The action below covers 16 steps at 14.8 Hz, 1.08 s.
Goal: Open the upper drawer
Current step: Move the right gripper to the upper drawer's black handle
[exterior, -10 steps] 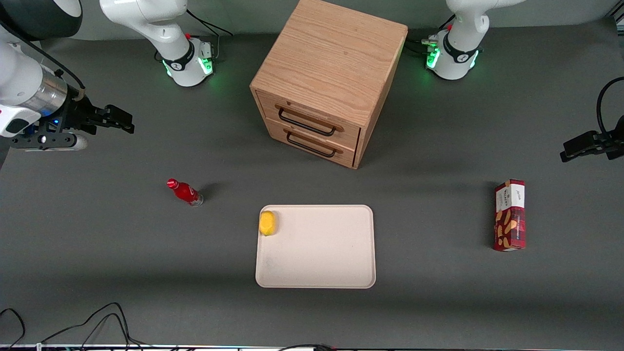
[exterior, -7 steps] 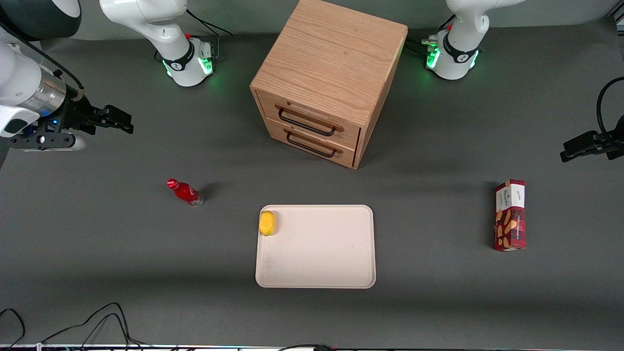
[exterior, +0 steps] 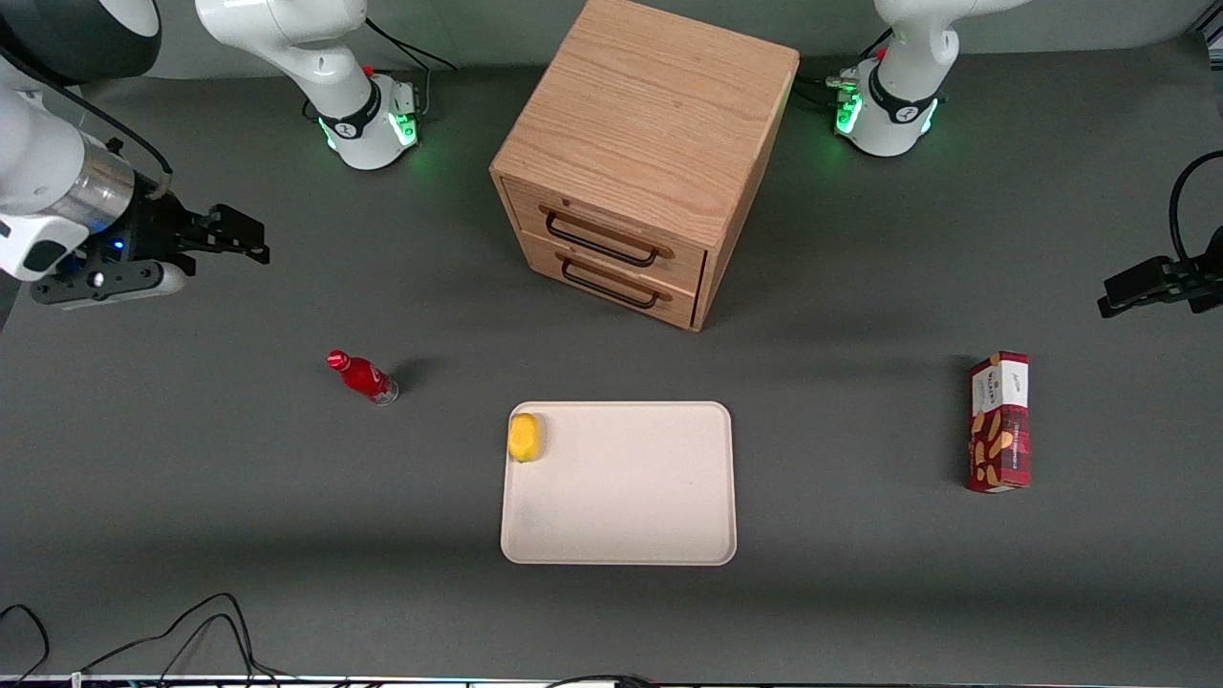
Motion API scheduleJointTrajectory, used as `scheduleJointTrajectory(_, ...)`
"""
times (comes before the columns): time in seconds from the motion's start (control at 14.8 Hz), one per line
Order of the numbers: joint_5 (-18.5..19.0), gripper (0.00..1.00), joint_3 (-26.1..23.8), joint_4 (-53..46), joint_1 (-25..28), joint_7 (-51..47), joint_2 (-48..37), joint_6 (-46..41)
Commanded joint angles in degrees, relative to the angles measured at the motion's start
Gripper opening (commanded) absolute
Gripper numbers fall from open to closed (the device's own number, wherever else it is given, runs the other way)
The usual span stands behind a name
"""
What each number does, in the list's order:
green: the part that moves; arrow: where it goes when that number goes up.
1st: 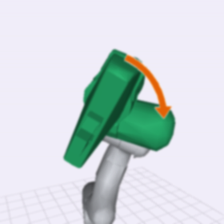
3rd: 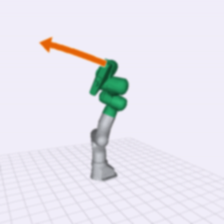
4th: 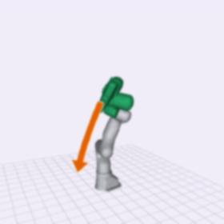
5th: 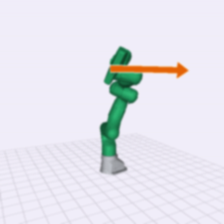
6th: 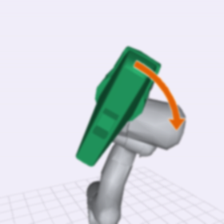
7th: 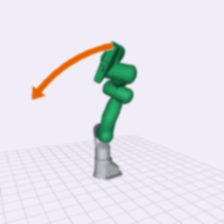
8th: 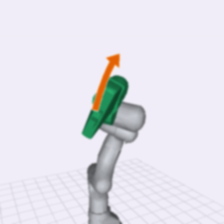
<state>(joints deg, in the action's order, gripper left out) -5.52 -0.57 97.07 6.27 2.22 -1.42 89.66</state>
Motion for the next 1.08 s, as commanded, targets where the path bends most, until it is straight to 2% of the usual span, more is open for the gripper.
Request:
scheduleJointTrajectory(0.0, -2.48, 1.00, -2.40, -9.15, 2.42, 5.06, 7.11, -0.36)
scheduleJointTrajectory(0.27, -2.57, 1.00, -7.07, -16.03, 4.98, 5.60, 13.80, -0.54)
scheduleJointTrajectory(0.54, -3.62, 1.00, -12.86, -20.94, 6.13, 14.27, 19.86, -0.19)
scheduleJointTrajectory(0.67, -4.06, 1.00, -14.19, -23.85, 6.39, 19.12, 22.93, 0.60)
scheduleJointTrajectory(0.81, -5.20, 1.00, -17.17, -23.95, 6.56, 19.31, 24.09, 0.78)
scheduleJointTrajectory(1.01, -6.25, 1.00, -18.41, -23.25, 8.84, 19.13, 25.14, 1.22)
